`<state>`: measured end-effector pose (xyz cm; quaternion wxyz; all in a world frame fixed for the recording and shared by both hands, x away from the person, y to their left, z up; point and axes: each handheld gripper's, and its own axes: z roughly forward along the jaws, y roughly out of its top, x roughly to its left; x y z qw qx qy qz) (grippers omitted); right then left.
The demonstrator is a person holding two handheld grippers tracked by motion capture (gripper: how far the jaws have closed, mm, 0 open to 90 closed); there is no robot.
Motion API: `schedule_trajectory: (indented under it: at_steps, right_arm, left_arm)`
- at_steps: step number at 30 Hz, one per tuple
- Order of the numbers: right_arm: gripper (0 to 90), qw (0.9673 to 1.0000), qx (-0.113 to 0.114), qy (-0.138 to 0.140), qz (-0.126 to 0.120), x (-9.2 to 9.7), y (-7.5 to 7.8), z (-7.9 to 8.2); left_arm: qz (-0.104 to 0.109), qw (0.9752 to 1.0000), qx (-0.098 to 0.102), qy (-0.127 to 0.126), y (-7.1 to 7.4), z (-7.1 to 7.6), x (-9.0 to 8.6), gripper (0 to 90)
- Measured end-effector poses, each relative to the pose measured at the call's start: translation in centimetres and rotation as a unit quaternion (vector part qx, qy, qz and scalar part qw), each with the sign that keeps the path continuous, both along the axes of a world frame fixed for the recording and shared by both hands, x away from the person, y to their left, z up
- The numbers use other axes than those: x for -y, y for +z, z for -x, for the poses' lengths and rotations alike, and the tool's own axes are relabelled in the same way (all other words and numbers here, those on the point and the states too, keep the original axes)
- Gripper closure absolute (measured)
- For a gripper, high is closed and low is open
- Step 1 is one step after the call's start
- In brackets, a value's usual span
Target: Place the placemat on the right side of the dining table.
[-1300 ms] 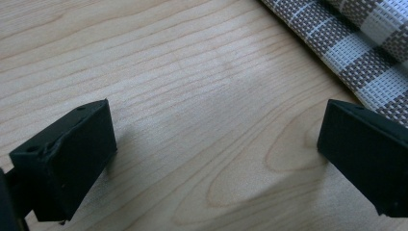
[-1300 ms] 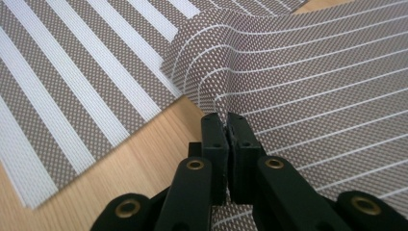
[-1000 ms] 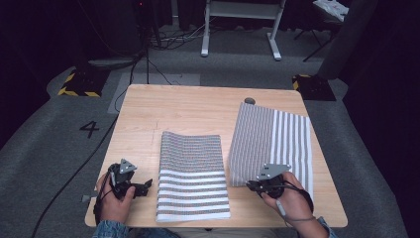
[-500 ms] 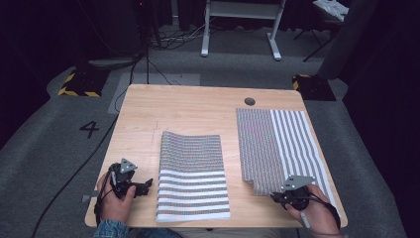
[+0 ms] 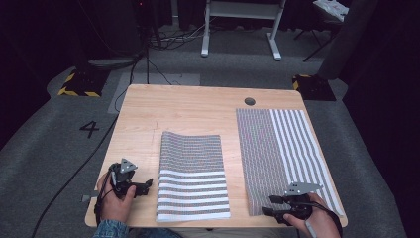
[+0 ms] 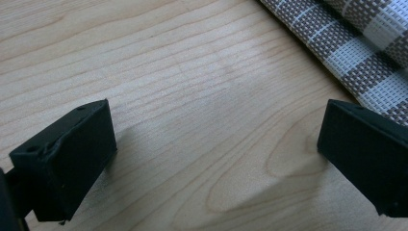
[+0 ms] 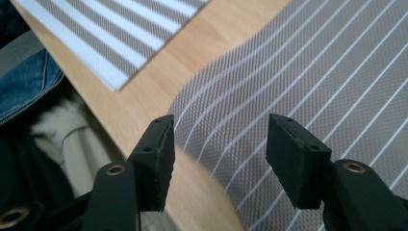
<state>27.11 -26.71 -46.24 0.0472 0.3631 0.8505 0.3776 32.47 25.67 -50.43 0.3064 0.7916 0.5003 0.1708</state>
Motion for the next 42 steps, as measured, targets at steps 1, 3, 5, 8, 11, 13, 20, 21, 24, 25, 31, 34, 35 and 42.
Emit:
schedule_trajectory:
  at_steps: [1, 3, 5, 8, 11, 13, 20, 21, 24, 25, 31, 34, 35, 42]
  right_arm:
    - [45.2, 0.9999, 0.010, -0.008, 0.001, -0.2, 0.1, -0.1]
    - [45.2, 0.9995, 0.024, -0.022, -0.002, -0.8, -0.2, -0.4]
    - [43.6, 0.9994, 0.027, -0.022, 0.008, -1.7, -0.8, -0.7]
    - [38.3, 0.9992, 0.026, -0.014, 0.026, -3.2, -1.7, -1.0]
    - [34.3, 0.9967, 0.044, -0.023, 0.065, -4.1, -2.8, -1.4]
    - [34.2, 0.9950, 0.063, -0.030, 0.071, -4.3, -3.0, -1.4]
    - [55.7, 0.9935, 0.087, -0.046, 0.057, -3.6, -3.3, -1.3]
    - [64.4, 0.9933, 0.088, -0.047, 0.057, -3.3, -3.2, -1.5]
    - [84.0, 0.9923, 0.095, -0.042, 0.068, -2.6, -3.0, -2.2]
    - [85.2, 0.9929, 0.090, -0.042, 0.065, -2.5, -3.0, -2.4]
    - [87.8, 0.9926, 0.092, -0.023, 0.075, -2.3, -2.7, -4.1]
    - [88.1, 0.9928, 0.093, 0.003, 0.076, -2.2, -2.7, -5.5]
    - [88.1, 0.9932, 0.091, 0.011, 0.072, -2.2, -2.7, -6.0]
    - [87.9, 0.9898, 0.085, 0.055, 0.100, -3.0, -2.2, -7.8]
  left_arm:
    - [0.000, 1.0000, 0.000, 0.000, 0.0, 0.0, 0.0, 0.1]
    - [-0.002, 1.0000, -0.001, 0.000, 0.0, 0.0, 0.0, 0.1]
    - [0.000, 1.0000, 0.000, 0.000, 0.0, 0.0, 0.0, 0.1]
    - [0.000, 1.0000, 0.000, 0.000, 0.0, 0.0, 0.0, 0.1]
    - [0.000, 1.0000, 0.000, 0.000, 0.0, 0.0, 0.0, 0.1]
    - [0.000, 1.0000, 0.000, 0.000, 0.0, 0.0, 0.0, 0.1]
    - [-0.001, 1.0000, -0.001, 0.000, 0.0, 0.0, 0.0, 0.1]
    - [-0.001, 1.0000, 0.000, 0.000, 0.0, 0.0, 0.0, 0.1]
    - [0.000, 1.0000, 0.001, 0.000, 0.0, 0.0, 0.0, 0.1]
    - [-0.001, 1.0000, 0.001, 0.001, 0.0, 0.0, 0.0, 0.1]
    - [-0.002, 1.0000, 0.001, 0.000, 0.0, -0.1, 0.0, 0.1]
    - [-0.002, 1.0000, 0.001, 0.000, 0.0, 0.0, 0.0, 0.1]
    - [-0.002, 1.0000, 0.001, 0.000, 0.0, -0.1, 0.0, 0.1]
    - [-0.002, 1.0000, 0.001, 0.000, 0.0, -0.1, 0.0, 0.1]
